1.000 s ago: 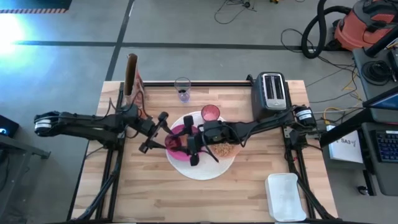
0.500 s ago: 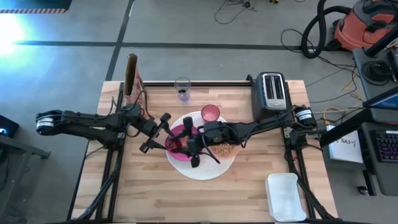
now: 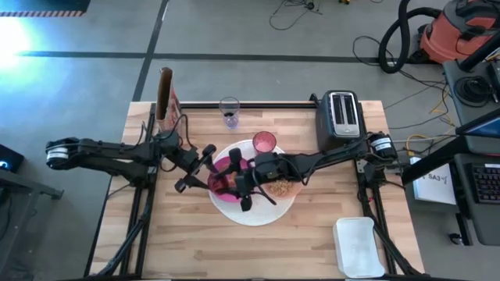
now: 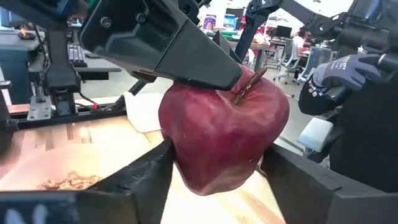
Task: Arrange a breakfast setting
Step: Put the apple to the top of the pink plate
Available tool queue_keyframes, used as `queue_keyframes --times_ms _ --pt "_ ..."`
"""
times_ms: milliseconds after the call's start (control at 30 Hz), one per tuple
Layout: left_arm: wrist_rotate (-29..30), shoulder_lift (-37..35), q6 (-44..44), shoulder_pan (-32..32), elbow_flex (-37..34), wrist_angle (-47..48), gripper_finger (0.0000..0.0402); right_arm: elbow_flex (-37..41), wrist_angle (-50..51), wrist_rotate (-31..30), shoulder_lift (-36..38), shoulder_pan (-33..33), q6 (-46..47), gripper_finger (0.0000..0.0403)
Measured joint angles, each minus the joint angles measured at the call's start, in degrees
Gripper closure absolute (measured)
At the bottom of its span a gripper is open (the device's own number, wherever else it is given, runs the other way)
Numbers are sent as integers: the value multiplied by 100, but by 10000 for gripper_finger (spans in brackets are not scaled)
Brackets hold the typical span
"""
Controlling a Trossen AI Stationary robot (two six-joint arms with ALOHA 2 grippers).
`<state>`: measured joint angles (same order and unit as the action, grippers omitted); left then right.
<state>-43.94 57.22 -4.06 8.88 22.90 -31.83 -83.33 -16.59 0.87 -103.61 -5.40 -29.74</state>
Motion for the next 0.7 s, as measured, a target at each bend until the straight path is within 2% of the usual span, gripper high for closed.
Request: queue_keyframes --times_ms 133,500,700 --pt "73 -23 -50 -1 -2 12 153 0 47 -42 7 6 -122 218" --pt "-33 -51 -119 5 -4 -29 154 0 40 -130 33 78 -413 218" --pt "-50 -78 -234 5 -4 -94 154 2 62 -252 106 78 -889 218"
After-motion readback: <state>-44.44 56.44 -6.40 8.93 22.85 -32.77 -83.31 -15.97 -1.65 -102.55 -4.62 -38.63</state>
